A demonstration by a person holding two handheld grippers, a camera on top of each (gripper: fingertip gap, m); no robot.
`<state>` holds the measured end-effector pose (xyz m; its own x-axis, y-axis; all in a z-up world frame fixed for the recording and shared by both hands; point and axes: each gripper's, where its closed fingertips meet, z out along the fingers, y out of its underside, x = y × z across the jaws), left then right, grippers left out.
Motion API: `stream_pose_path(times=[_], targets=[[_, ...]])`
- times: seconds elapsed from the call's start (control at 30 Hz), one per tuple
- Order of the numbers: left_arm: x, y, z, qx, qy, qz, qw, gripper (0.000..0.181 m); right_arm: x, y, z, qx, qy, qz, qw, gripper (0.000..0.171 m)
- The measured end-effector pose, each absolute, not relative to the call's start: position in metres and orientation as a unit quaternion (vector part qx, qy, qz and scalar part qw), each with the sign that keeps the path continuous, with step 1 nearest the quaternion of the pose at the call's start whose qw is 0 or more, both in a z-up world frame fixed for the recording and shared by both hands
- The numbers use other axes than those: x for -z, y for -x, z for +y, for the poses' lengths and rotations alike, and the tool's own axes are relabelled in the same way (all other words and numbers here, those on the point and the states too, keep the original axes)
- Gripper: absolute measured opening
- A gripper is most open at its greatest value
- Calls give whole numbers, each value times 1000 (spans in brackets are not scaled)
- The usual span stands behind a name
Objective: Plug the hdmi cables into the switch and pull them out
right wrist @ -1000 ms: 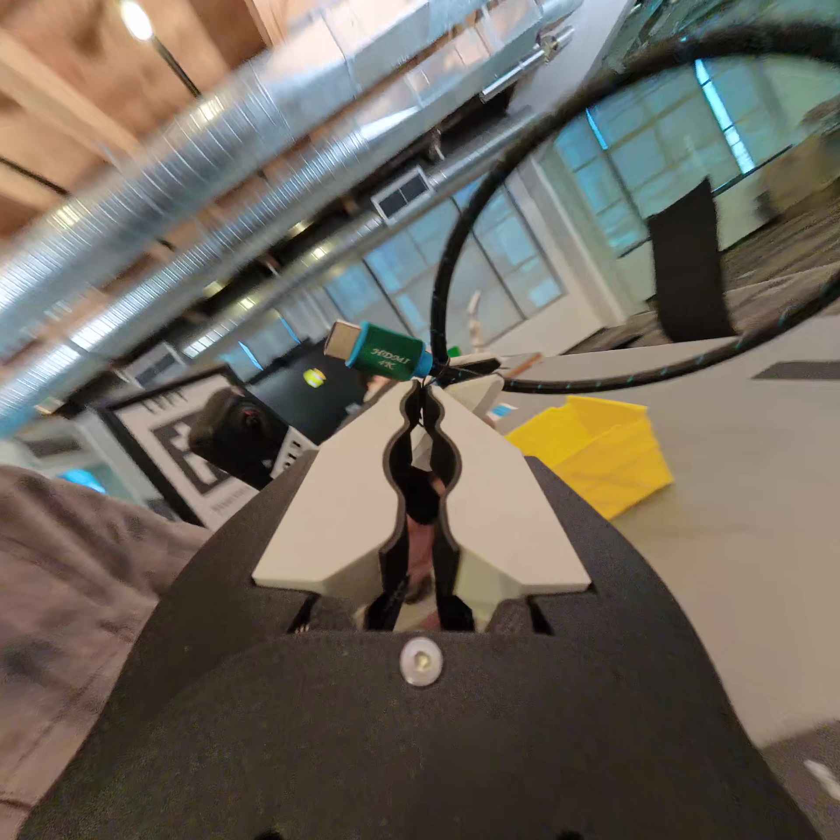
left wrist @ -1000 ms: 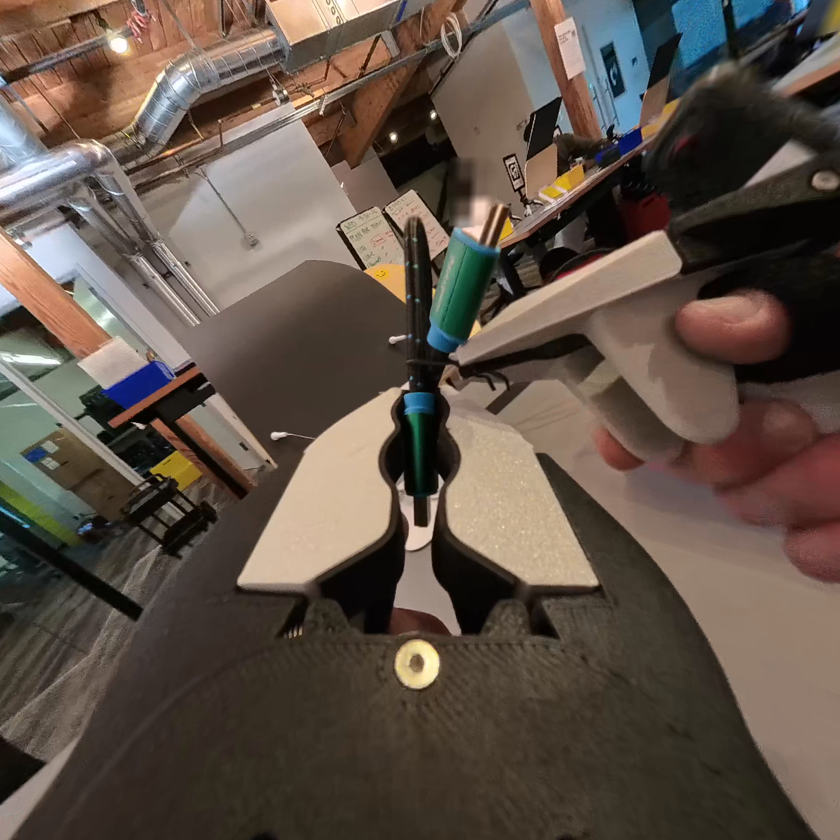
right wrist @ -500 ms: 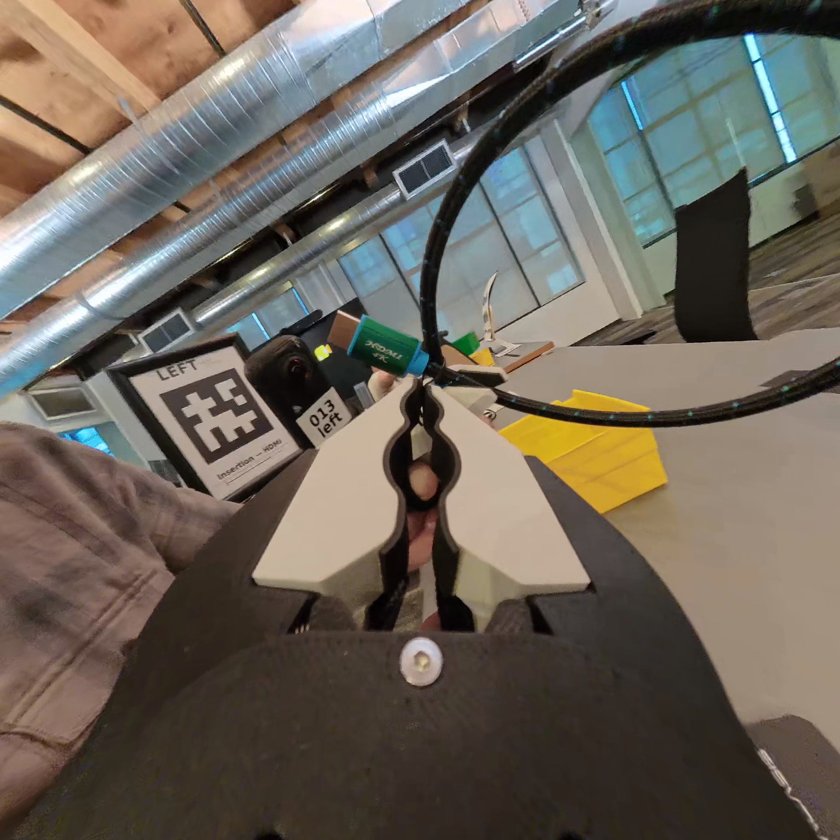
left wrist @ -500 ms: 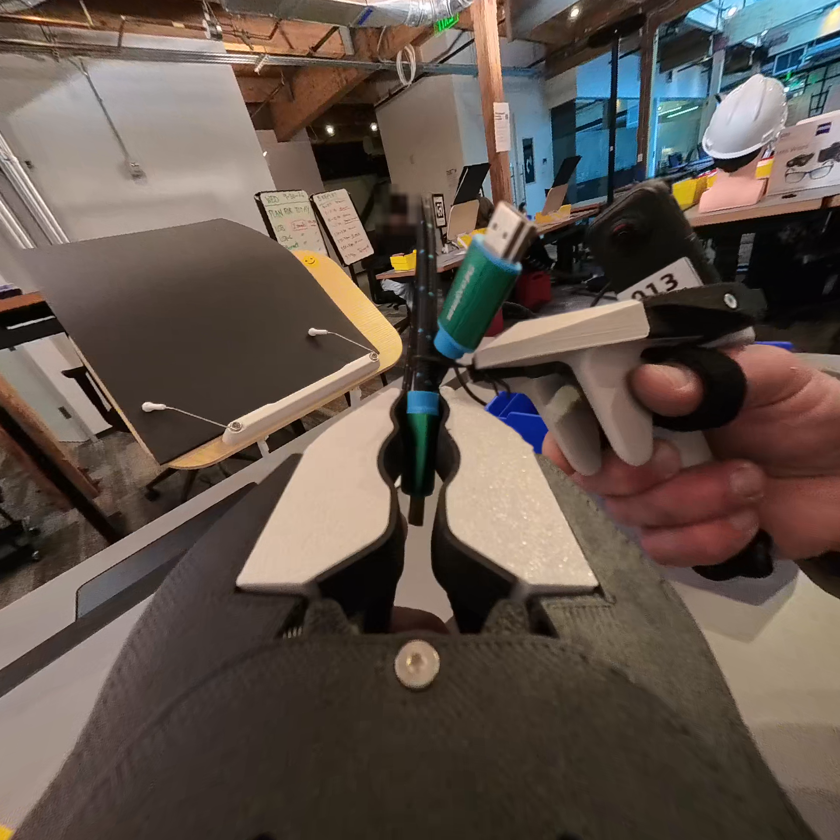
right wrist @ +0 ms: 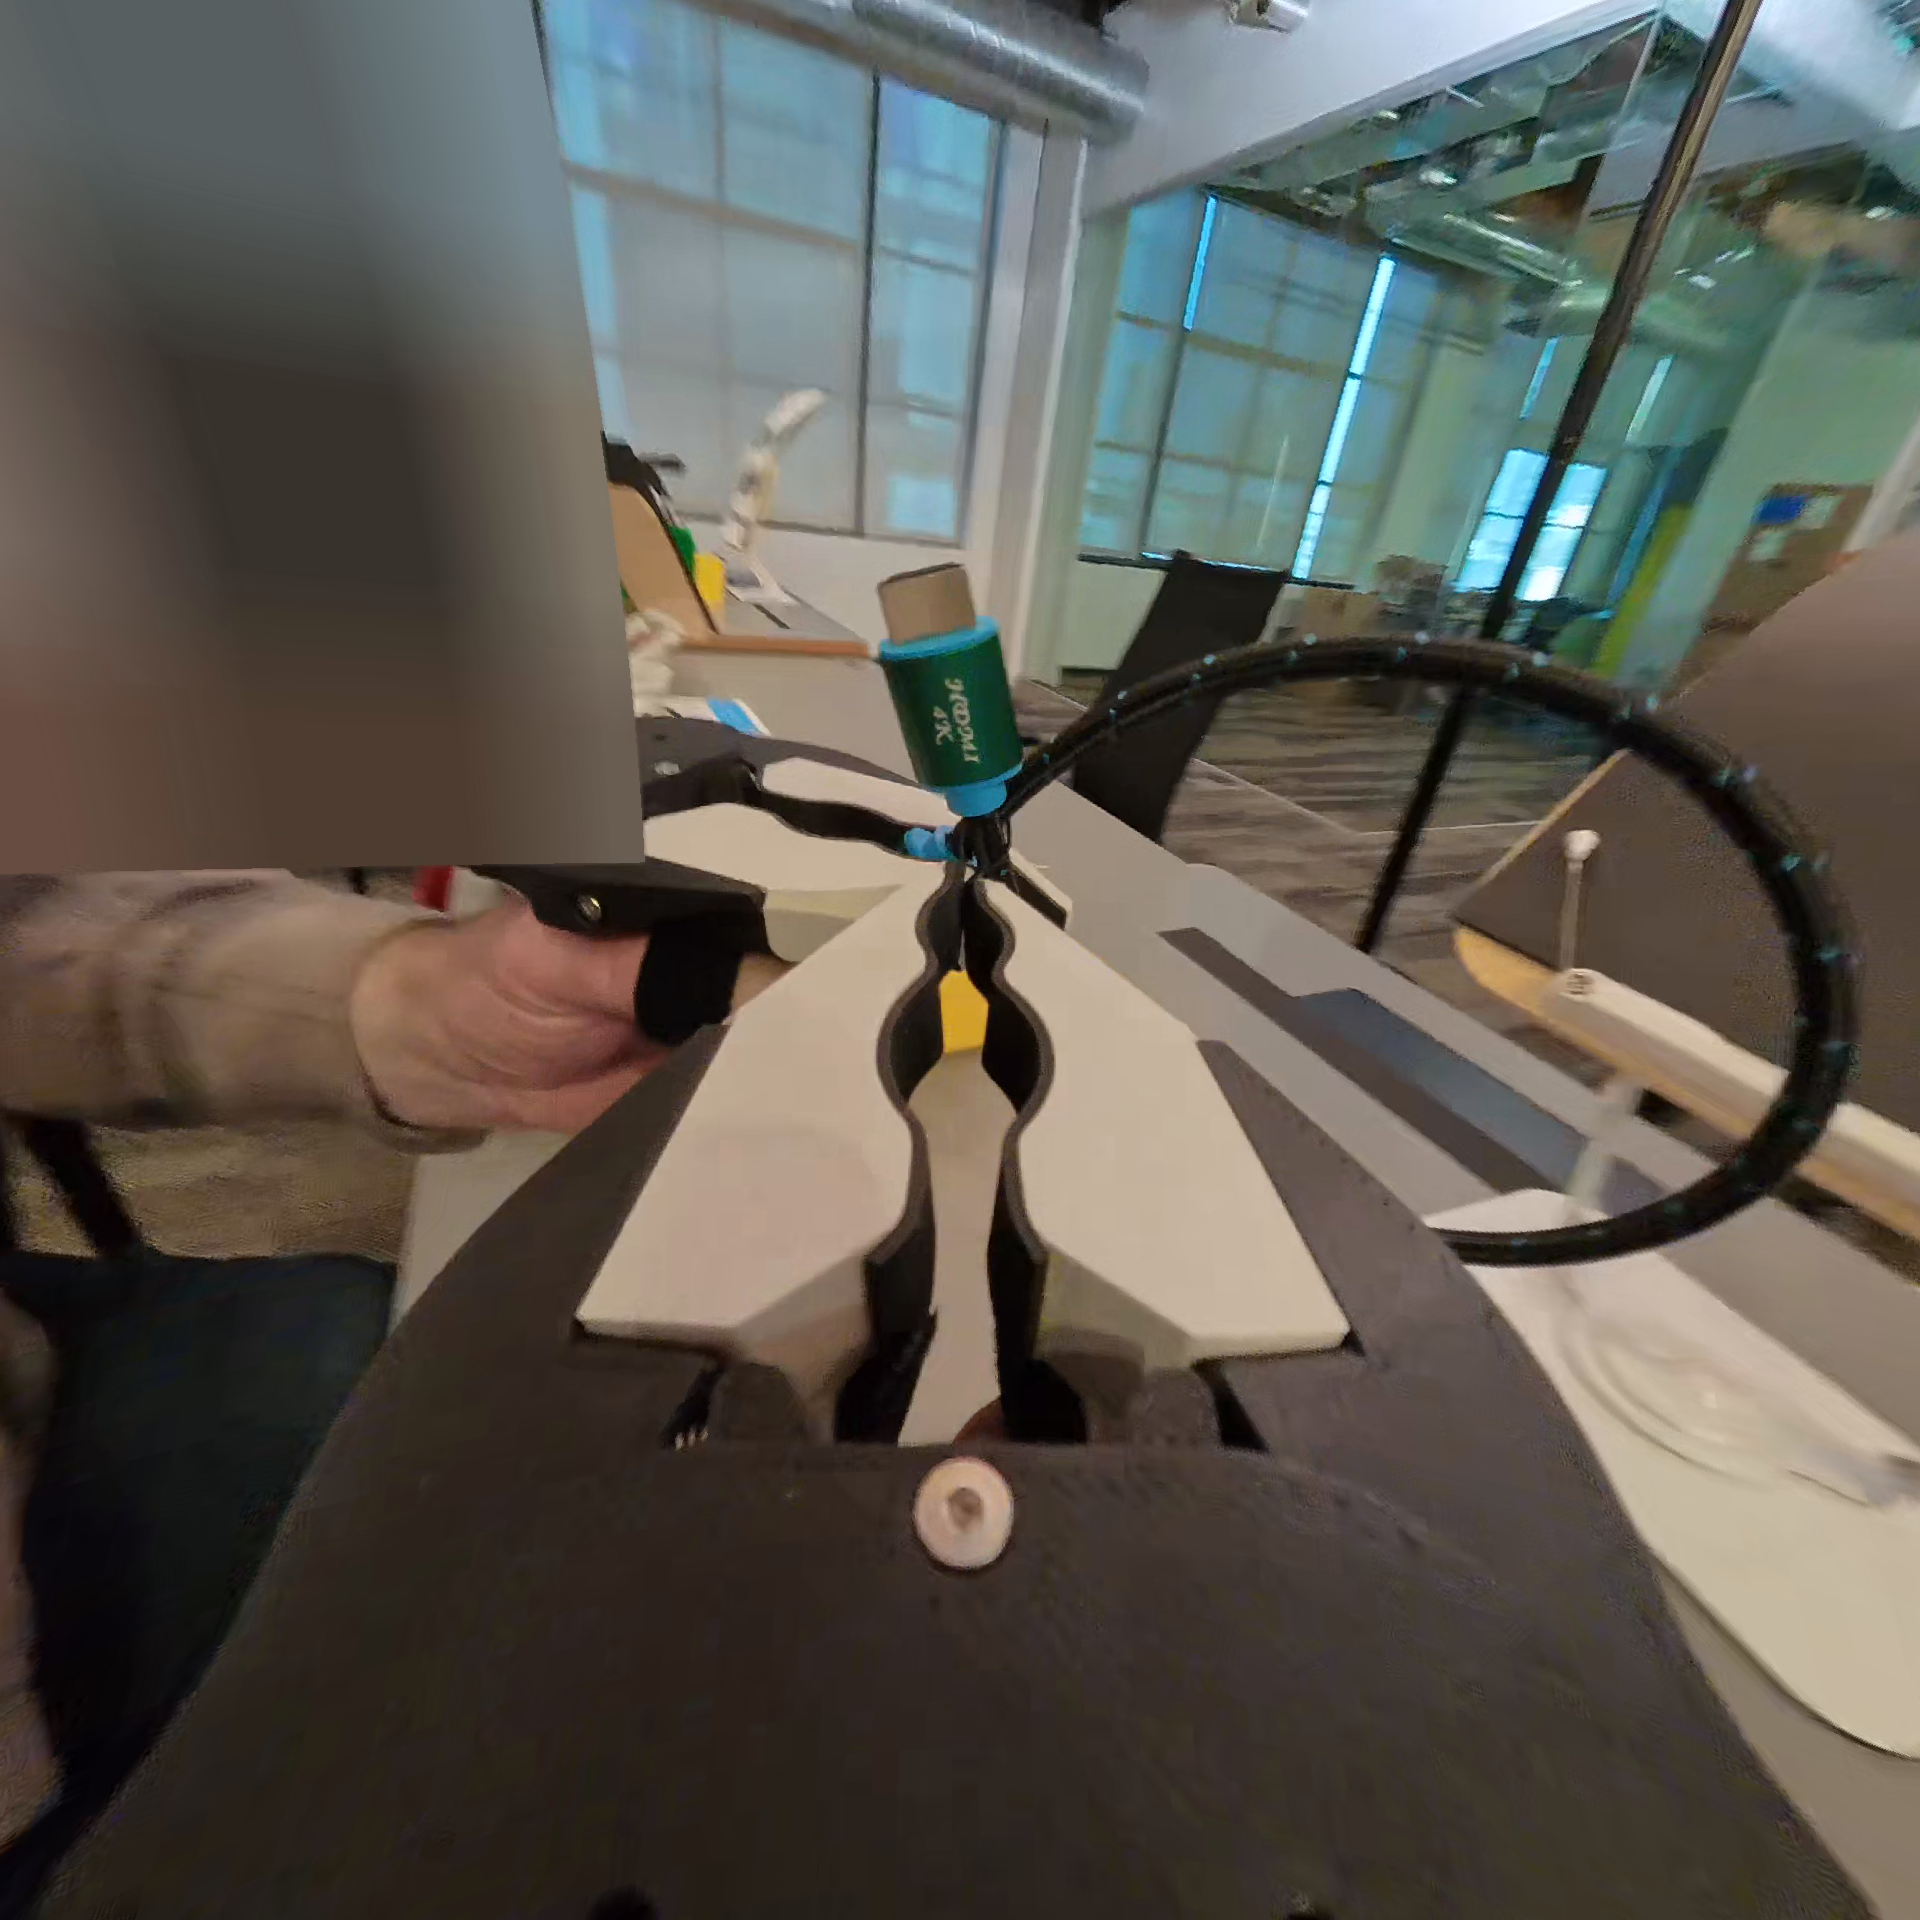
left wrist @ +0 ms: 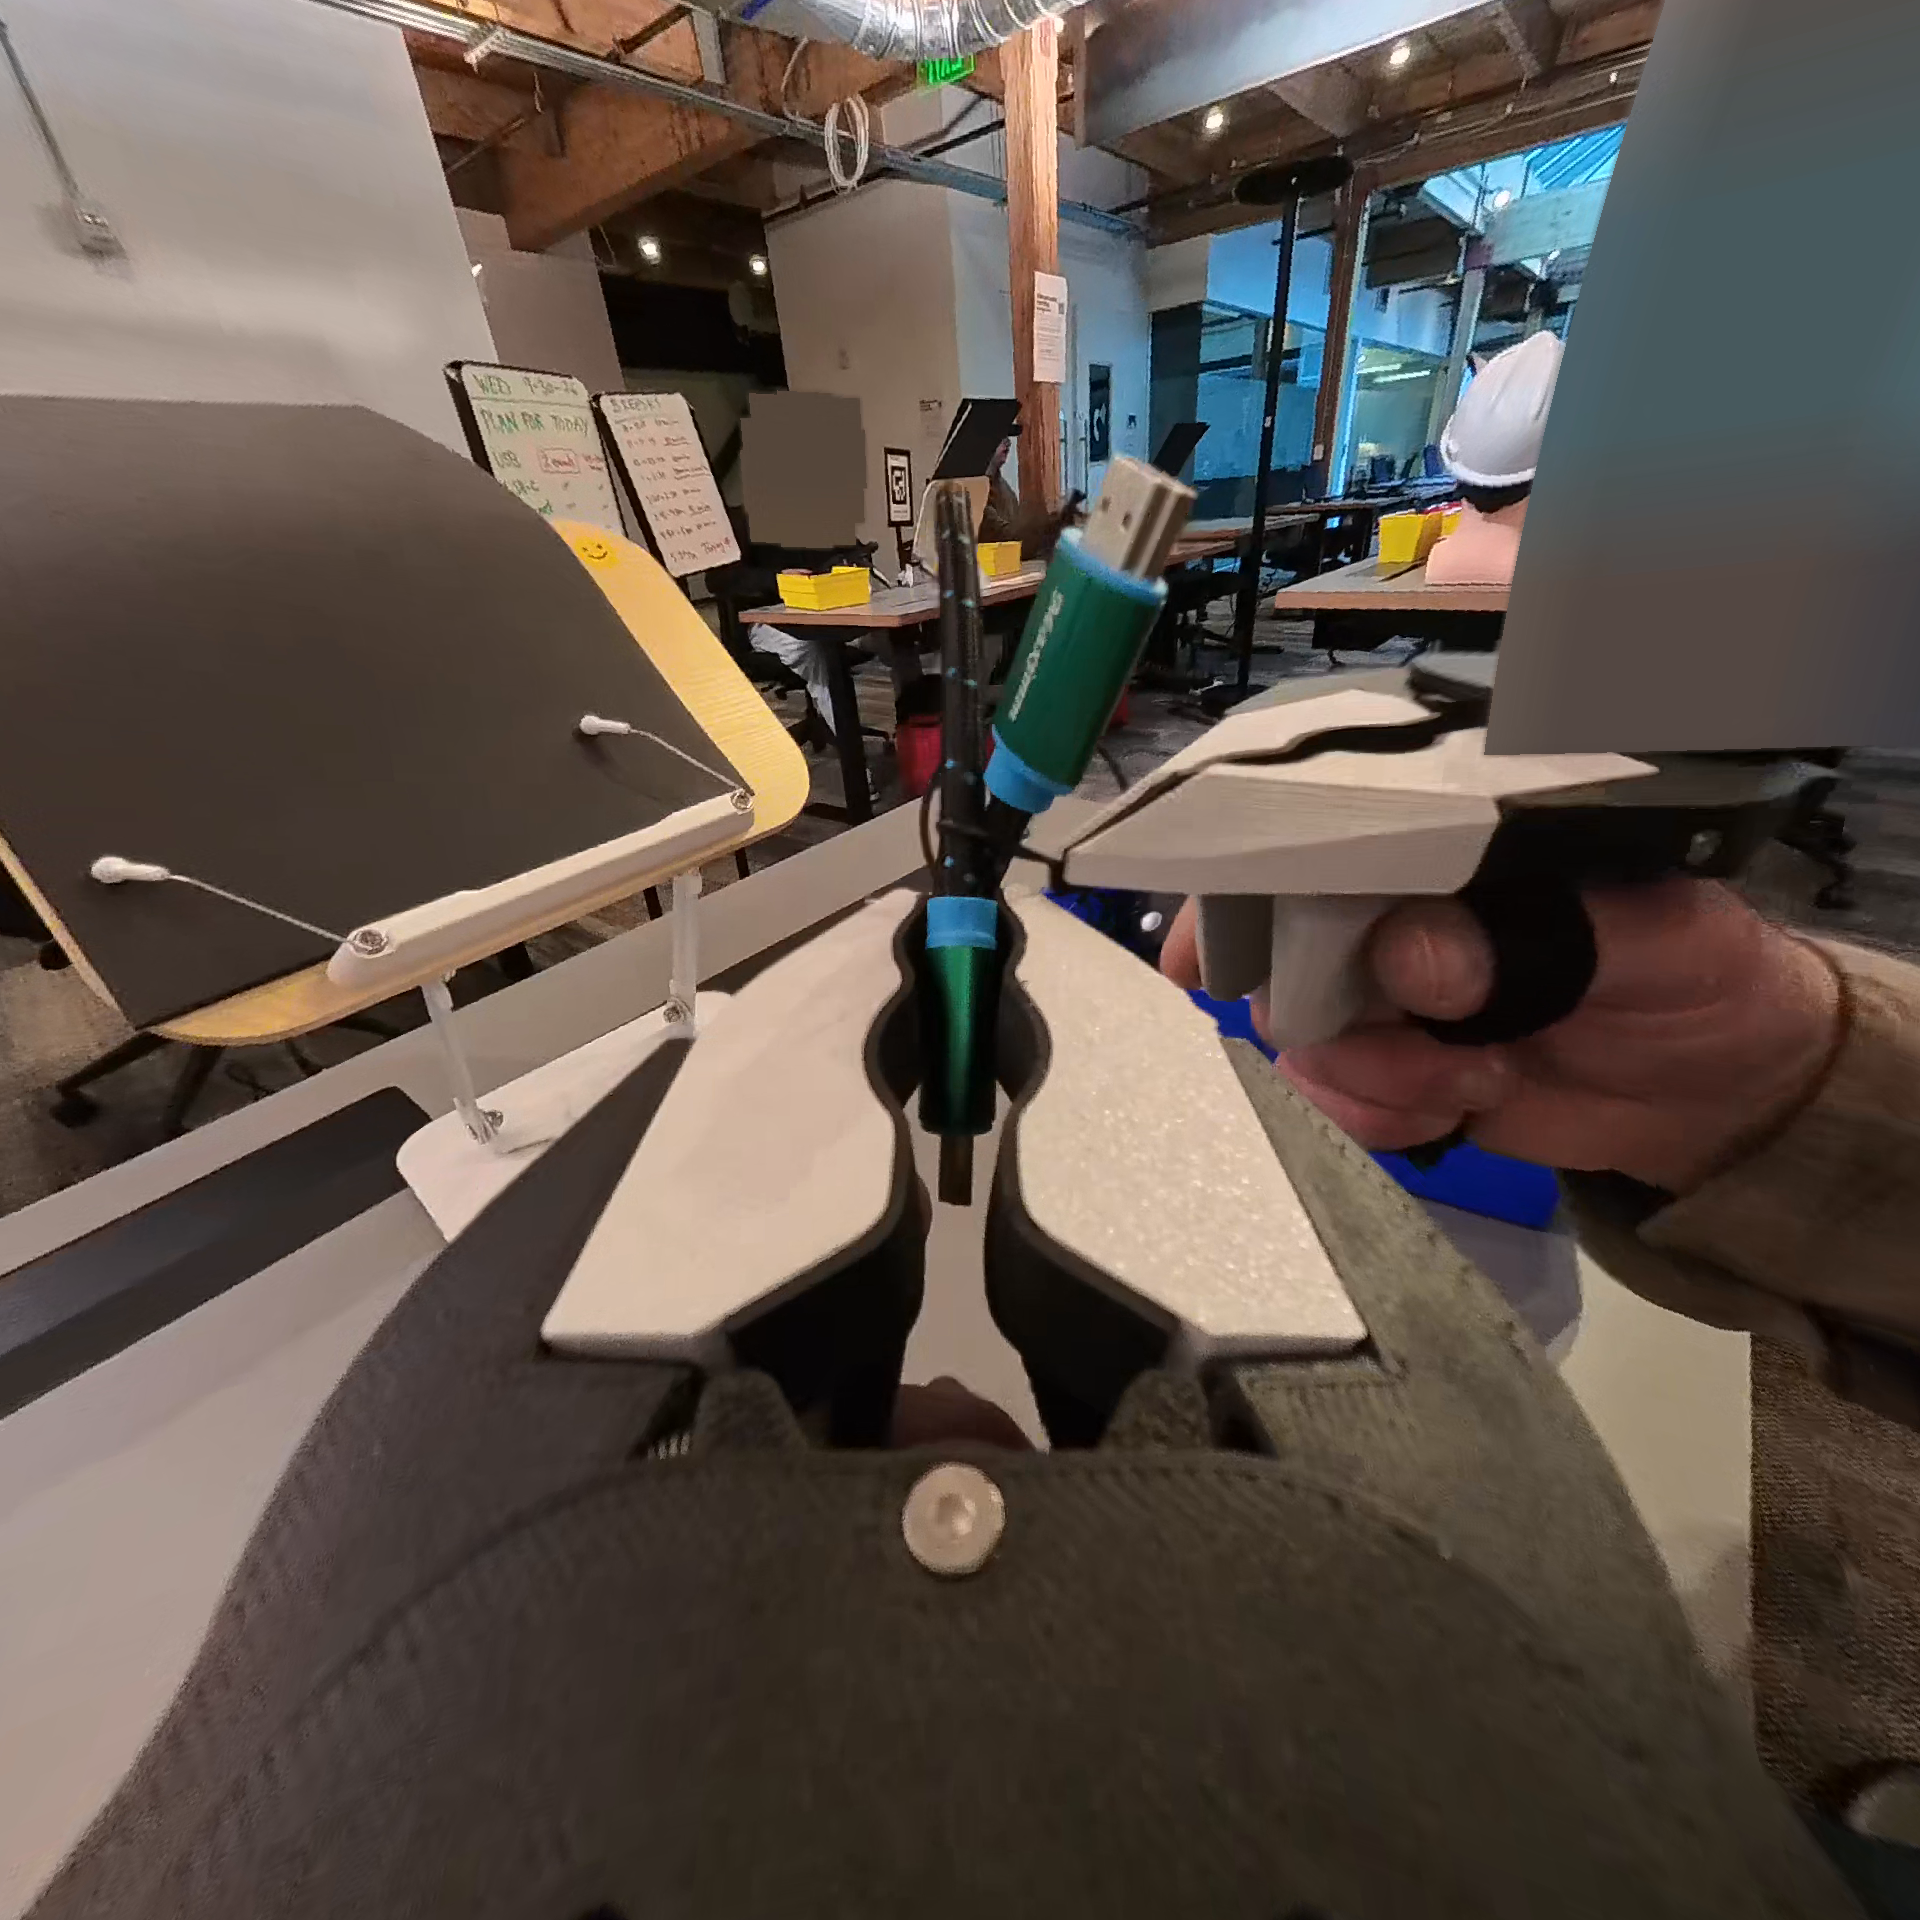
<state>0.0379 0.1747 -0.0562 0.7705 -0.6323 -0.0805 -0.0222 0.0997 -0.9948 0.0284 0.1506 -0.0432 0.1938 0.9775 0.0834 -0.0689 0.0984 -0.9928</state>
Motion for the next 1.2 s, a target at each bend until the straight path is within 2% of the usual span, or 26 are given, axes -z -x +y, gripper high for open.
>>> stream_pose_path(times=[0.07,0.17,0.23,0.47,0.53,0.6,0.73,1.0,1.2], targets=[[53,-41,172,226,630,260,696,7,36,-33,149,-533,498,-415,543,0],[46,-39,170,208,619,261,711,7,28,-40,145,-702,478,-331,412,0],[39,-21,177,222,624,226,714,8,31,-46,153,-718,480,-307,399,0],[47,-32,174,188,619,275,711,7,33,-36,156,-601,511,-358,499,0],[48,-31,175,193,621,272,709,8,33,-35,156,-573,514,-369,521,7],[46,-31,174,184,620,278,710,8,33,-35,156,-557,518,-377,529,12],[47,-33,174,149,620,290,714,8,34,-31,149,-540,515,-397,534,10],[50,-25,180,117,635,276,712,7,43,-24,152,-298,506,-483,650,8],[51,-25,180,78,630,291,716,8,43,-24,160,-306,533,-451,647,2]])
